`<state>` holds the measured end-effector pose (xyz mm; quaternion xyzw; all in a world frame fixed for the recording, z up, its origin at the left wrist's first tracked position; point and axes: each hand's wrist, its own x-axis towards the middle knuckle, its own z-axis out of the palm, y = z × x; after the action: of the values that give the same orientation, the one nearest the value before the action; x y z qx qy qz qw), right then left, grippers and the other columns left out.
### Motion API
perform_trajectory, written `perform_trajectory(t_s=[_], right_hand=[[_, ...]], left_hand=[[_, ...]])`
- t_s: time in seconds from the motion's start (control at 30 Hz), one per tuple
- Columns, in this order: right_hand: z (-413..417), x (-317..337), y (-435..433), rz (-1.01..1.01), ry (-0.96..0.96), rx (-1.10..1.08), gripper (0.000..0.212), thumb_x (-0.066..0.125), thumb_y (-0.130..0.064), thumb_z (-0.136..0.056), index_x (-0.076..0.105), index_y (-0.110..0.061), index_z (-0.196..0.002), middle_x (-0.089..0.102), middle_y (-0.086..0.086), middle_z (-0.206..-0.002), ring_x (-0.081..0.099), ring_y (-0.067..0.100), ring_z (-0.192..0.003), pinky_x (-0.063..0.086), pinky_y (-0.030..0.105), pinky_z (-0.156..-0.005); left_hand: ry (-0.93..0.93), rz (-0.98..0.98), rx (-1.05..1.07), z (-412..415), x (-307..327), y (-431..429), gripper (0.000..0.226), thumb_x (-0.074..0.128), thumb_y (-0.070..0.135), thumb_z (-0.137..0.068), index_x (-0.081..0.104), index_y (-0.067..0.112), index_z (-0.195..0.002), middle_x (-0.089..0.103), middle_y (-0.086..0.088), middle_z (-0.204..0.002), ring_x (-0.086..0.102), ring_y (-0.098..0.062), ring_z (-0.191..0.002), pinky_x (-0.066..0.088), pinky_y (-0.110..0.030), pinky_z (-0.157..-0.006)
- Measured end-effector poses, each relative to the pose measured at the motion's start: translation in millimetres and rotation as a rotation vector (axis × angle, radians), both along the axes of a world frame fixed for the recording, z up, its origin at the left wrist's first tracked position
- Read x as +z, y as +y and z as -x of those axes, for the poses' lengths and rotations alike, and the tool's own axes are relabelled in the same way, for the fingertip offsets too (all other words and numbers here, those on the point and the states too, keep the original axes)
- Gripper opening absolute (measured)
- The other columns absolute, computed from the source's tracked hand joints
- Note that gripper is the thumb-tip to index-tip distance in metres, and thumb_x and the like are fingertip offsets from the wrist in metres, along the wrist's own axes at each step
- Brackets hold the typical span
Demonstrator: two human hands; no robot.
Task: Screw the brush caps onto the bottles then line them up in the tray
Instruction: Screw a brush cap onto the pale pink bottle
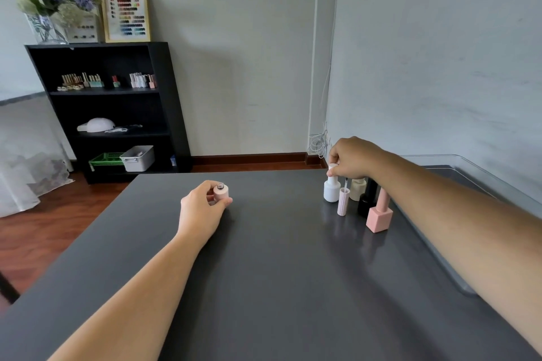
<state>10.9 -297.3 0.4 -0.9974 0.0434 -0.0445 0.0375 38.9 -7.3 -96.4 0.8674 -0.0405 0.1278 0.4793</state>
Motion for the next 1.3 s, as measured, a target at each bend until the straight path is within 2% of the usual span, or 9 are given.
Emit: perform_trajectory(t_s=[0.13, 0.23, 0.4, 0.5, 0.57, 0.63, 0.8, 0.97, 1.3], right_hand=[[2, 3, 1, 0.037, -0.008, -0.006, 0.019, 0.066, -0.039, -0.081, 0.068, -0.022, -0.089, 0.069, 0.0, -0.1, 0.058, 0.019, -0.094, 0.042, 0.031, -0.078], [14, 5, 5, 0.059, -0.291, 0.016, 0.024, 0.063, -0.04, -0.083, 0.069, -0.02, -0.095, 0.06, 0.002, -0.106, 0.05, 0.024, -0.107, 0.04, 0.036, -0.086], [54, -15, 36, -0.396, -0.671, 0.024, 0.014, 0.062, -0.023, -0.085, 0.066, -0.011, -0.079, 0.062, 0.0, -0.077, 0.058, 0.022, -0.077, 0.045, 0.03, -0.067], [84, -45, 56, -0.548, -0.712, -0.047, 0.014, 0.065, -0.026, -0.085, 0.065, -0.018, -0.074, 0.053, -0.012, -0.057, 0.052, -0.003, -0.058, 0.039, 0.01, -0.063], [100, -66, 63, -0.564, -0.728, -0.11, 0.01, 0.067, -0.026, -0.084, 0.068, -0.017, -0.079, 0.053, -0.01, -0.057, 0.038, -0.032, -0.072, 0.022, -0.01, -0.066], [108, -86, 64, -0.641, -0.69, -0.149, 0.015, 0.068, -0.024, -0.085, 0.069, -0.011, -0.091, 0.054, -0.005, -0.06, 0.022, -0.042, -0.077, 0.021, -0.011, -0.069], [110, -101, 62, -0.82, -0.581, -0.337, 0.027, 0.065, -0.022, -0.087, 0.063, -0.006, -0.109, 0.054, -0.004, -0.072, 0.054, 0.016, -0.082, 0.046, 0.028, -0.076], [94, -99, 61, -0.847, -0.558, -0.407, 0.029, 0.06, -0.02, -0.09, 0.06, 0.0, -0.111, 0.067, 0.016, -0.098, 0.058, 0.026, -0.094, 0.041, 0.028, -0.077], [64, -98, 65, -0.835, -0.567, -0.563, 0.023, 0.053, -0.015, -0.093, 0.06, 0.002, -0.108, 0.065, 0.02, -0.109, 0.062, 0.033, -0.1, 0.041, 0.027, -0.074]], left_hand=[[0.0, 0.017, -0.039, 10, 4, -6, 0.028, 0.072, 0.019, -0.08, 0.062, 0.02, -0.107, 0.065, 0.003, -0.101, 0.061, -0.014, -0.091, 0.044, -0.024, -0.079], [-0.012, 0.036, -0.066, 21, 8, -12, 0.026, 0.073, 0.019, -0.08, 0.062, 0.022, -0.104, 0.066, 0.003, -0.1, 0.061, -0.013, -0.09, 0.043, -0.022, -0.076], [-0.005, 0.077, -0.111, 41, 14, -30, 0.025, 0.073, 0.02, -0.079, 0.063, 0.023, -0.102, 0.067, 0.003, -0.099, 0.062, -0.011, -0.089, 0.043, -0.02, -0.074], [-0.008, 0.085, -0.14, 56, 14, -41, 0.025, 0.073, 0.021, -0.079, 0.063, 0.023, -0.102, 0.066, 0.005, -0.097, 0.062, -0.01, -0.089, 0.042, -0.017, -0.072], [-0.005, 0.1, -0.16, 66, 14, -46, 0.025, 0.074, 0.021, -0.079, 0.064, 0.023, -0.102, 0.067, 0.005, -0.097, 0.062, -0.01, -0.089, 0.043, -0.017, -0.073], [0.0, 0.112, -0.174, 75, 11, -50, 0.025, 0.074, 0.021, -0.079, 0.064, 0.023, -0.102, 0.067, 0.006, -0.096, 0.062, -0.009, -0.088, 0.044, -0.018, -0.074], [0.008, 0.104, -0.189, 91, -1, -49, 0.022, 0.074, 0.021, -0.078, 0.062, 0.029, -0.095, 0.066, 0.01, -0.092, 0.062, -0.005, -0.086, 0.043, -0.015, -0.071], [0.012, 0.121, -0.173, 92, -5, -45, 0.022, 0.074, 0.022, -0.077, 0.062, 0.03, -0.094, 0.065, 0.013, -0.091, 0.061, -0.005, -0.086, 0.041, -0.012, -0.068], [0.026, 0.143, -0.179, 82, -12, -43, 0.024, 0.076, 0.025, -0.076, 0.063, 0.029, -0.096, 0.066, 0.011, -0.092, 0.062, -0.007, -0.087, 0.044, -0.018, -0.072]])
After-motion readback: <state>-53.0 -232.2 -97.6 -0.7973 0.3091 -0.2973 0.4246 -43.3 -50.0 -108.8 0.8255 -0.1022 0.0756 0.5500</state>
